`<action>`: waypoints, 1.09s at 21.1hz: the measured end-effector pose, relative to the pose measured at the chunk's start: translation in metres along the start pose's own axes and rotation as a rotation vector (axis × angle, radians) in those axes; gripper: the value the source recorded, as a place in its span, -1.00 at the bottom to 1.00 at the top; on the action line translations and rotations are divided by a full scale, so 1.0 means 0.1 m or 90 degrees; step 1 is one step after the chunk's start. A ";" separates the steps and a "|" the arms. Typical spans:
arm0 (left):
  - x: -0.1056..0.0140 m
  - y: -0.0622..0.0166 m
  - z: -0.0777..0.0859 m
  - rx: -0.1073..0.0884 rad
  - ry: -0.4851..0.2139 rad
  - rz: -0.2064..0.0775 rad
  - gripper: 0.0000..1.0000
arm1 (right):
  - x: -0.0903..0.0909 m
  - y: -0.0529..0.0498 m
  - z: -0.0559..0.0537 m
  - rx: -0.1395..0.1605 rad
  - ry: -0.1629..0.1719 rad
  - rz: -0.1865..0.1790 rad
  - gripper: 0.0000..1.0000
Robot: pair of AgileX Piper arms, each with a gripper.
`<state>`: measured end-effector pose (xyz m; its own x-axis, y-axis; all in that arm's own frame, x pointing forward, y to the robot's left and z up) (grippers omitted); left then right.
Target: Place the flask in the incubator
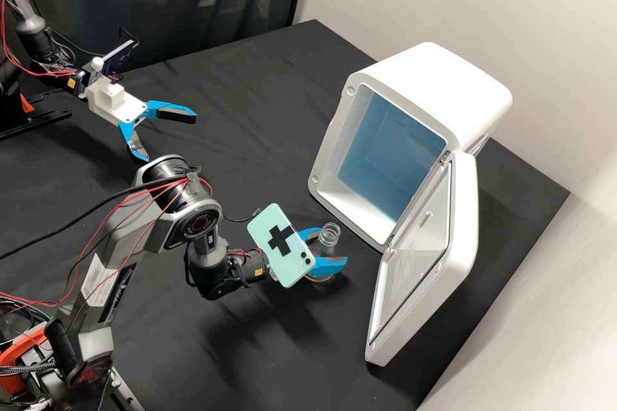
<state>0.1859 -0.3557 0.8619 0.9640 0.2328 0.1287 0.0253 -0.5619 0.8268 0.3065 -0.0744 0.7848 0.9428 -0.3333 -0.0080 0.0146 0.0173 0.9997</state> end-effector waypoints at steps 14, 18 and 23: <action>0.01 -0.040 -0.05 -0.007 0.012 -0.012 1.00 | 0.41 0.38 -0.85 0.073 0.064 0.061 -1.00; 0.02 -0.077 -0.05 -0.011 0.012 -0.023 1.00 | 0.66 0.36 -1.14 0.054 0.070 0.062 -1.00; 0.06 -0.086 0.04 -0.009 -0.017 -0.026 1.00 | 0.92 0.28 -1.38 0.043 0.044 0.058 -1.00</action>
<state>0.1927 -0.3527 0.8534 0.9688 0.2343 0.0803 0.0613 -0.5408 0.8389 0.4396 0.0257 0.8096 0.9601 -0.2668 0.0842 -0.0930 -0.0203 0.9955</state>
